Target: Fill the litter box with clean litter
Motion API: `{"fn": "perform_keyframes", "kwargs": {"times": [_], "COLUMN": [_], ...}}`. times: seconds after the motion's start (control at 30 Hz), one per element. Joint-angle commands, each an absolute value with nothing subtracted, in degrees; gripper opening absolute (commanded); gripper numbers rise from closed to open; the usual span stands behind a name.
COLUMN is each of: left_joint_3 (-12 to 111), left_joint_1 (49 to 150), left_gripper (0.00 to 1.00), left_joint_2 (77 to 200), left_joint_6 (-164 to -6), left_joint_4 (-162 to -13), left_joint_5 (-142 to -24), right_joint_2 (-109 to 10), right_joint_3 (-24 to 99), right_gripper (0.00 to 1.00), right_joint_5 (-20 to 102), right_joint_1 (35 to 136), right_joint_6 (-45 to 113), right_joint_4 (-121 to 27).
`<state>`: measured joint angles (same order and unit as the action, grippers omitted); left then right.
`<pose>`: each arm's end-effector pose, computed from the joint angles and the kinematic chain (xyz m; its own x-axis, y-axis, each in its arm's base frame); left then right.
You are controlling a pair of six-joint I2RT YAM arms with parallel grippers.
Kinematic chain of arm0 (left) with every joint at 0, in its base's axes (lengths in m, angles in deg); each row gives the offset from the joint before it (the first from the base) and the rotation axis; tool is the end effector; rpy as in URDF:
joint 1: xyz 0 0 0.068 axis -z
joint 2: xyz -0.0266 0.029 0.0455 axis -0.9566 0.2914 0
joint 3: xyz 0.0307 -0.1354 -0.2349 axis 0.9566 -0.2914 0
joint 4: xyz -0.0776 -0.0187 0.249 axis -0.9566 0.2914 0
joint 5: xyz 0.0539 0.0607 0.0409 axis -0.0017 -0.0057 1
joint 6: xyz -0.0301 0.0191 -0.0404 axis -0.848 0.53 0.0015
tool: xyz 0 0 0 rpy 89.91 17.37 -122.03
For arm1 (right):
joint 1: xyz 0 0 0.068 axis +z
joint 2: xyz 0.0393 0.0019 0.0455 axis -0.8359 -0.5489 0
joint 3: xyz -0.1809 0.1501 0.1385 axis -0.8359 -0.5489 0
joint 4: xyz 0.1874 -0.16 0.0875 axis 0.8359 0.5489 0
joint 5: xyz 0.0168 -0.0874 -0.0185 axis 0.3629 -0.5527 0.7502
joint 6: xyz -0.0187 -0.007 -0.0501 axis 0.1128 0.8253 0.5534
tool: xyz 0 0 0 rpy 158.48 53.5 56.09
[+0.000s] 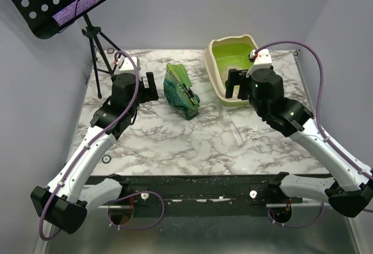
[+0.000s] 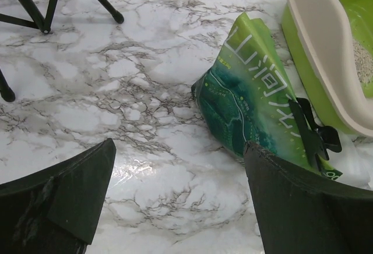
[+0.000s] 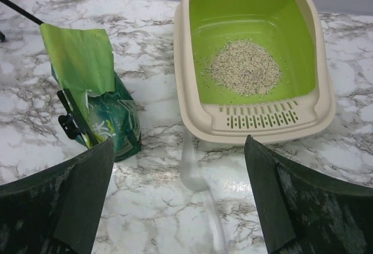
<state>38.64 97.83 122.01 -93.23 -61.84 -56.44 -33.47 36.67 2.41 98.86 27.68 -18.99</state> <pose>0.2116 -0.0852 0.3703 -0.3526 -0.1992 -0.9143 0.0071 0.9765 -0.2154 0.1894 0.1469 0.4192 -0.2874 0.0056 -0.9578 -0.1568 0.9862 0.0528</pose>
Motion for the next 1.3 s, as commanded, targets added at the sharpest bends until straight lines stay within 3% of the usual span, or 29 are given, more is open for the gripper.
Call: {"fn": "perform_keyframes", "kwargs": {"times": [0.0, 0.2, 0.5, 1.27], "left_joint_3": [38.0, 31.2, 29.8, 30.0], "left_joint_1": [97.9, 97.9, 97.9, 97.9], "left_gripper": [0.99, 0.99, 0.99, 0.99], "left_joint_2": [122.6, 118.3, 115.8, 113.8], "left_joint_6": [-91.8, -91.7, -93.0, -93.5], "left_joint_4": [-61.5, -66.2, -66.7, -65.5], "left_joint_5": [-57.1, -59.9, -59.0, -56.7], "right_joint_2": [-33.3, -35.8, -49.5, -66.4], "right_joint_3": [36.4, 37.3, 45.6, 53.1], "right_gripper": [1.00, 0.99, 0.98, 0.90], "right_joint_5": [6.0, 18.9, 31.1, 26.7], "right_joint_1": [99.0, 99.1, 101.4, 102.5], "right_joint_6": [30.6, 36.2, 40.3, 38.4], "right_joint_4": [-18.8, -20.1, -18.1, -19.1]}}
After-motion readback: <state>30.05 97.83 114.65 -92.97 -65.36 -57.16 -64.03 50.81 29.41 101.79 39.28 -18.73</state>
